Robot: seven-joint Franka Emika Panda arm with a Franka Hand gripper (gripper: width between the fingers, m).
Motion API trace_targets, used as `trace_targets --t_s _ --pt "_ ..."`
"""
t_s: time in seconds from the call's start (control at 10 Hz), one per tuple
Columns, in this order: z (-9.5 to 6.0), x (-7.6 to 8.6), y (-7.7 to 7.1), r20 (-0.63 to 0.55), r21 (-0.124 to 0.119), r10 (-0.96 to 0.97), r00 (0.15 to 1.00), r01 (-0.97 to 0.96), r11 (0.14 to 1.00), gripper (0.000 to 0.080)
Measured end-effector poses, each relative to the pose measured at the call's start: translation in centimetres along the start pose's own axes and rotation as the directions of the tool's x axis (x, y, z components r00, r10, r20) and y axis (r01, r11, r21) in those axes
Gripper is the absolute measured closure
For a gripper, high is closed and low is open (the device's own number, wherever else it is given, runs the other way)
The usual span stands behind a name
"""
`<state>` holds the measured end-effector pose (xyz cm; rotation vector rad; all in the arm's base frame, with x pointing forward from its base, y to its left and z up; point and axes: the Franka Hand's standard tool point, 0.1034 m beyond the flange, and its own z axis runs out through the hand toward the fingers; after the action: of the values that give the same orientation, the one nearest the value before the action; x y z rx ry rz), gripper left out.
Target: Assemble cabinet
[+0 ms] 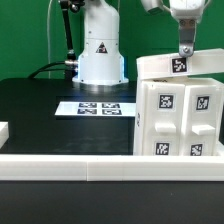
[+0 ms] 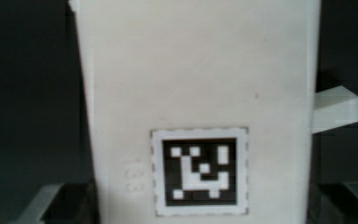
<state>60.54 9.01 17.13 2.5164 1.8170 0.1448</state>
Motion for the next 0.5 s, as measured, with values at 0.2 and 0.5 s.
trace_targets --t_s 0.2,0.5 --pt "-0.01 -0.06 0.04 0.0 0.0 0.001 1.0 -0.001 1.0 0.0242" --pt "-0.01 -0.1 0.07 0.0 0.0 0.061 0.998 -0.061 0.998 0.0242"
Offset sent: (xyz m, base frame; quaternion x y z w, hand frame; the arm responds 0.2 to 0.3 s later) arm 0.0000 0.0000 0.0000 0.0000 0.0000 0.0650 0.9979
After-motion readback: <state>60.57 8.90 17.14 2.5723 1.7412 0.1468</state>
